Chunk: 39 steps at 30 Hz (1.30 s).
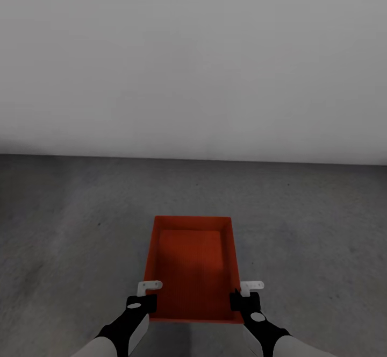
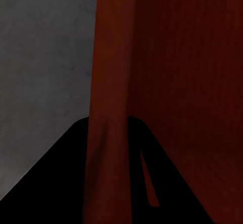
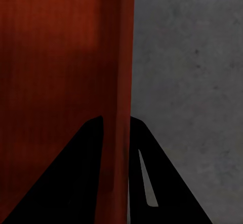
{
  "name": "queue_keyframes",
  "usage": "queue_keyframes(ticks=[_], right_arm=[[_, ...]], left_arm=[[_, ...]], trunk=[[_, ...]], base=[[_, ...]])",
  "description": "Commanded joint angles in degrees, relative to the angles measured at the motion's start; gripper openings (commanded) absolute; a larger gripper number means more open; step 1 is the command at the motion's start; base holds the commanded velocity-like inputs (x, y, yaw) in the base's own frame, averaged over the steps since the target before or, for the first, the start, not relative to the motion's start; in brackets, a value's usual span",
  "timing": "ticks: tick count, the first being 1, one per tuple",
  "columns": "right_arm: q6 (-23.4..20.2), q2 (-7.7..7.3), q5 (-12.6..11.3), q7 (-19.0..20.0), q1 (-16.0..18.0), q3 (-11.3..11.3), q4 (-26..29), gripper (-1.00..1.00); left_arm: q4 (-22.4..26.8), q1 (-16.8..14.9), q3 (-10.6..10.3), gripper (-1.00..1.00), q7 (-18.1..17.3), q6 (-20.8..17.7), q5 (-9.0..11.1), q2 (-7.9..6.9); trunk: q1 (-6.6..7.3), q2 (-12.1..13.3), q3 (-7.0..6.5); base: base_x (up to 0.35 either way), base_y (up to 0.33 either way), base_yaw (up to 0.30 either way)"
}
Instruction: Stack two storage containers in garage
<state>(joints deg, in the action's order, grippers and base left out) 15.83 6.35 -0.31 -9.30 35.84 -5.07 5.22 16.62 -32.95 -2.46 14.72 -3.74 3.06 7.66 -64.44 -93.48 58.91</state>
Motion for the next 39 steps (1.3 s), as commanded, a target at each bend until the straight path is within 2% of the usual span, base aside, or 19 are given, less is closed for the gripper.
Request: queue_keyframes(ticks=[1,39], right_arm=[[0.25,0.24,-0.93,-0.72,0.02,1.65,-0.21,-1.00],[0.25,0.24,-0.93,-0.72,0.02,1.65,-0.21,-1.00]], left_arm=[[0.35,-0.01,1.06,-1.00,0.66,-0.39,-1.04,0.16],[0.35,-0.01,1.06,-1.00,0.66,-0.39,-1.04,0.16]], trunk=[[-0.22,-0.43,0.21],[-8.57,-15.67,7.04]], base=[[0.000,0.000,0.000],[0.000,0.000,0.000]])
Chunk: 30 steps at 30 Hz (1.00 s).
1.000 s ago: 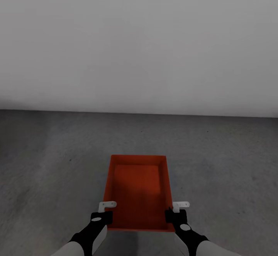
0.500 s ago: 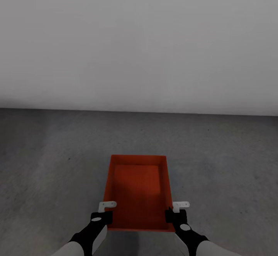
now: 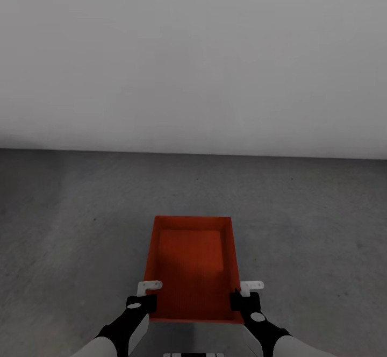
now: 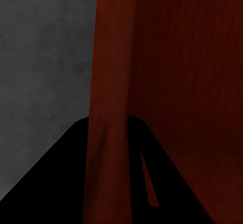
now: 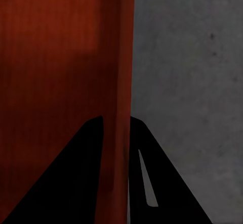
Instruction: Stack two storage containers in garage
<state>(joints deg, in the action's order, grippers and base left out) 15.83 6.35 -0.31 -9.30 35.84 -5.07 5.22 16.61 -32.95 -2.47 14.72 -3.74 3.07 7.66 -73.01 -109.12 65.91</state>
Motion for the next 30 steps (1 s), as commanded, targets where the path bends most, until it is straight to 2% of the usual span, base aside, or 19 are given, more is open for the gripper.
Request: queue_keyframes(ticks=[1,12,19,30], right_arm=[[0.25,0.24,-0.92,-0.72,0.02,1.65,-0.21,-1.00],[0.25,0.24,-0.92,-0.72,0.00,1.65,-0.21,-1.00],[0.25,0.24,-0.92,-0.72,0.01,1.65,-0.21,-1.00],[0.25,0.24,-0.92,-0.72,0.02,1.65,-0.21,-1.00]], left_arm=[[0.35,-0.01,1.06,-1.00,0.66,-0.39,-1.05,0.16],[0.35,-0.01,1.06,-1.00,0.66,-0.39,-1.05,0.16],[0.35,-0.01,1.06,-1.00,0.66,-0.39,-1.05,0.16],[0.35,-0.01,1.06,-1.00,0.66,-0.39,-1.05,0.16]], trunk=[[-0.22,-0.43,0.21],[-0.22,-0.43,0.21],[-1.76,-3.24,1.47],[-1.76,-3.24,1.47]], base=[[0.000,0.000,0.000],[0.000,0.000,0.000],[0.000,0.000,0.000],[0.000,0.000,0.000]])
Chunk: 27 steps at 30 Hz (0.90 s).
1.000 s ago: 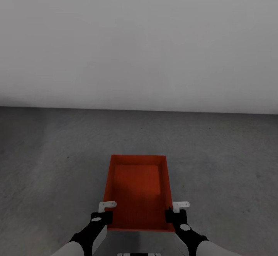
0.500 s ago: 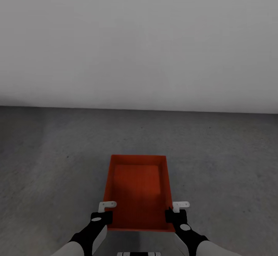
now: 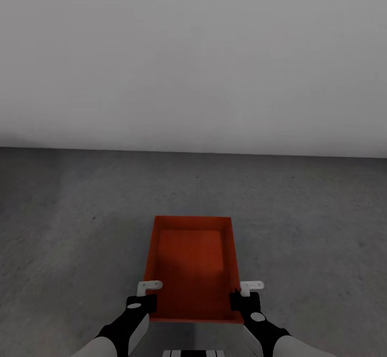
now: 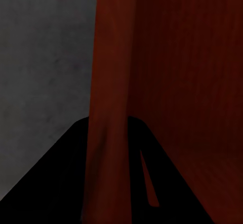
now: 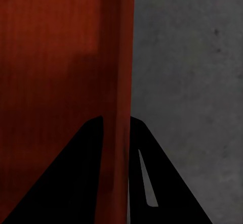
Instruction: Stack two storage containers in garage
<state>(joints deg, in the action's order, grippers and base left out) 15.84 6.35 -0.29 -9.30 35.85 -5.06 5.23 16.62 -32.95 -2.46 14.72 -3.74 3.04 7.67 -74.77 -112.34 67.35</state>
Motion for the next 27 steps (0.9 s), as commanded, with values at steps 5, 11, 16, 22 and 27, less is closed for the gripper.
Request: queue_keyframes(ticks=[5,11,16,22,27], right_arm=[[0.25,0.24,-0.94,-0.72,0.01,1.63,-0.22,-1.00],[0.26,0.24,-0.94,-0.72,0.01,1.63,-0.22,-1.00],[0.32,0.24,-0.94,-0.72,0.00,1.63,-0.22,-1.00],[0.33,0.24,-0.94,-0.72,0.01,1.63,-0.22,-1.00],[0.34,0.24,-0.94,-0.72,0.01,1.63,-0.22,-1.00]], left_arm=[[0.34,-0.01,1.05,-1.00,0.66,-0.39,-1.02,0.16],[0.34,-0.01,1.05,-1.00,0.66,-0.39,-1.02,0.16],[0.34,-0.01,1.05,-1.00,0.66,-0.39,-1.02,0.16],[0.34,-0.01,1.05,-1.00,0.66,-0.39,-1.02,0.16],[0.34,-0.01,1.05,-1.00,0.66,-0.39,-1.02,0.16]], trunk=[[0.01,-0.01,0.03],[0.01,-0.01,0.03],[-1.09,-2.02,0.93],[-2.41,-4.42,2.01],[-3.51,-6.43,2.90]], base=[[0.000,0.000,0.000],[0.000,0.000,0.000],[0.000,0.000,0.000],[0.000,0.000,0.000],[0.000,0.000,0.000]])
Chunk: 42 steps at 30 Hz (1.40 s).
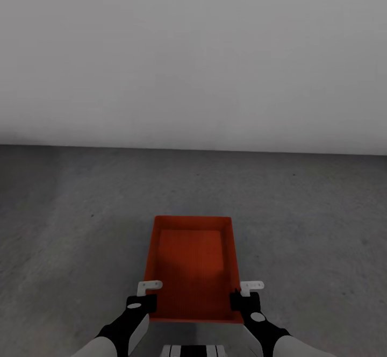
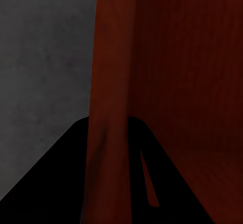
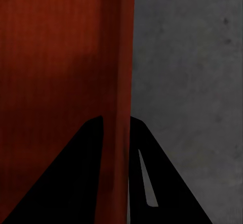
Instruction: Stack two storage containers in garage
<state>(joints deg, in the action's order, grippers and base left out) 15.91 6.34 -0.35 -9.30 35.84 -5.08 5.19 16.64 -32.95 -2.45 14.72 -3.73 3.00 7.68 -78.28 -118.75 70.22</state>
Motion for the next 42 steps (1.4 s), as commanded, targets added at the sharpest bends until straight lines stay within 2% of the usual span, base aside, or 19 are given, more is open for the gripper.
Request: queue_keyframes(ticks=[1,18,28,42], right_arm=[[0.26,0.25,-0.88,-0.72,0.02,1.66,-0.18,-1.00],[0.19,0.25,-0.88,-0.72,0.02,1.66,-0.18,-1.00],[0.25,0.25,-0.88,-0.72,-0.01,1.66,-0.18,-1.00],[0.18,0.25,-0.88,-0.72,0.02,1.66,-0.18,-1.00]], left_arm=[[0.33,-0.01,1.04,-1.00,0.66,-0.40,-0.98,0.15],[0.33,-0.01,1.04,-1.00,0.66,-0.40,-0.98,0.15],[0.33,-0.01,1.04,-1.00,0.65,-0.40,-0.98,0.15],[0.34,-0.01,1.04,-1.00,0.66,-0.40,-0.98,0.15]], trunk=[[0.00,-0.03,0.03],[0.00,-0.03,0.03],[-2.19,-4.04,1.83],[-2.19,-4.04,1.83]], base=[[0.000,0.000,0.000],[0.000,0.000,0.000],[0.000,0.000,0.000],[0.000,0.000,0.000]])
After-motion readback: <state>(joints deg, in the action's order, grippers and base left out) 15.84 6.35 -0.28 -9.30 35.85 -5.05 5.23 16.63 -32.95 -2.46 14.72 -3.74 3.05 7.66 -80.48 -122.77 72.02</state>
